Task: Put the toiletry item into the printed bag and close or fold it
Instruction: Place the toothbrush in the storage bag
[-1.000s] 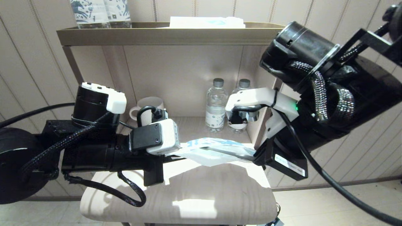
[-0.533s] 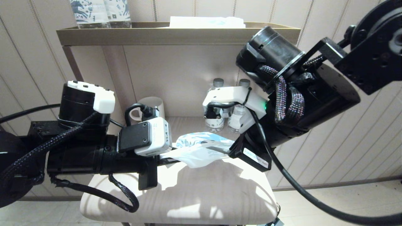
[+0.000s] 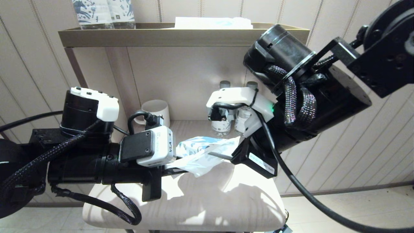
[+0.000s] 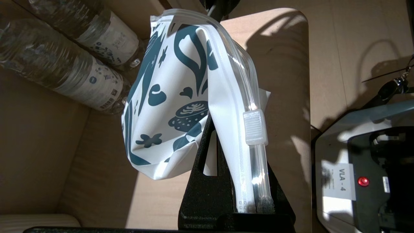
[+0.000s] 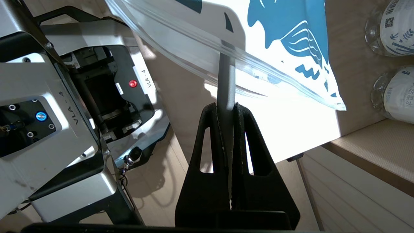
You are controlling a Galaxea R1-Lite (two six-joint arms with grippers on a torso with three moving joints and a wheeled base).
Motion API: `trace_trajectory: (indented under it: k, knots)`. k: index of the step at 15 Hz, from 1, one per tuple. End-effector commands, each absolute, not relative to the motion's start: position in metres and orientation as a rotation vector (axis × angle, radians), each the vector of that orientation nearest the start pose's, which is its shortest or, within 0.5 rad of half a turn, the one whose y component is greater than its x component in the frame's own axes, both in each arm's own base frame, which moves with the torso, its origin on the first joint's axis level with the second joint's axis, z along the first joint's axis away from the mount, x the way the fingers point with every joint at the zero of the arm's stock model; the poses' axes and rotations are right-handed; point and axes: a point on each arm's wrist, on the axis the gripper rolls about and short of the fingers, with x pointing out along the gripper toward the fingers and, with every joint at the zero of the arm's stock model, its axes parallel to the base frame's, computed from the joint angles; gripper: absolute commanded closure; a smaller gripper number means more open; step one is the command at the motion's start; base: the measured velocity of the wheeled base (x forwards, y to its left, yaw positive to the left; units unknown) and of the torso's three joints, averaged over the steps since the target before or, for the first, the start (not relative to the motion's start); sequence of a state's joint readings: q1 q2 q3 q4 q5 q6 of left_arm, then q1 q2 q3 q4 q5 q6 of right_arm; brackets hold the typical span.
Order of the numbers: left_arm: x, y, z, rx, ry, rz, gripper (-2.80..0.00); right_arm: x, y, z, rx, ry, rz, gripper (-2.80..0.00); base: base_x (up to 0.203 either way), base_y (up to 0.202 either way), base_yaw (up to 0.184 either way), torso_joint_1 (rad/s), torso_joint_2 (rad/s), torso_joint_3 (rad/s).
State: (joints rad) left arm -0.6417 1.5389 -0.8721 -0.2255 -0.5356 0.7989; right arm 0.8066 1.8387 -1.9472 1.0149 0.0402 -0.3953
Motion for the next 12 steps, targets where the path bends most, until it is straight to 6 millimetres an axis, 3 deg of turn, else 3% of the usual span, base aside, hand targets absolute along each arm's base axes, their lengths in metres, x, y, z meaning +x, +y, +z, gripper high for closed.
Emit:
trace_trajectory:
  k: [1,8,12]
  knots:
    - [0.206,-0.168,0.208,0.717,-0.025,-1.282,0.0,0.206,0.217,0.308,-0.699,0.699,0.964,0.0,0.0,0.0,0.0,0.0,0.0,0.0]
    - [0.216,-0.16,0.203,0.698,-0.009,-1.274,0.0,0.185,0.196,0.318,-0.692,0.68,0.987,0.0,0.0,0.0,0.0,0.0,0.0,0.0]
    - [0.22,-0.157,0.202,0.684,-0.012,-1.281,0.0,0.174,0.198,0.317,-0.693,0.68,1.047,0.0,0.0,0.0,0.0,0.0,0.0,0.0]
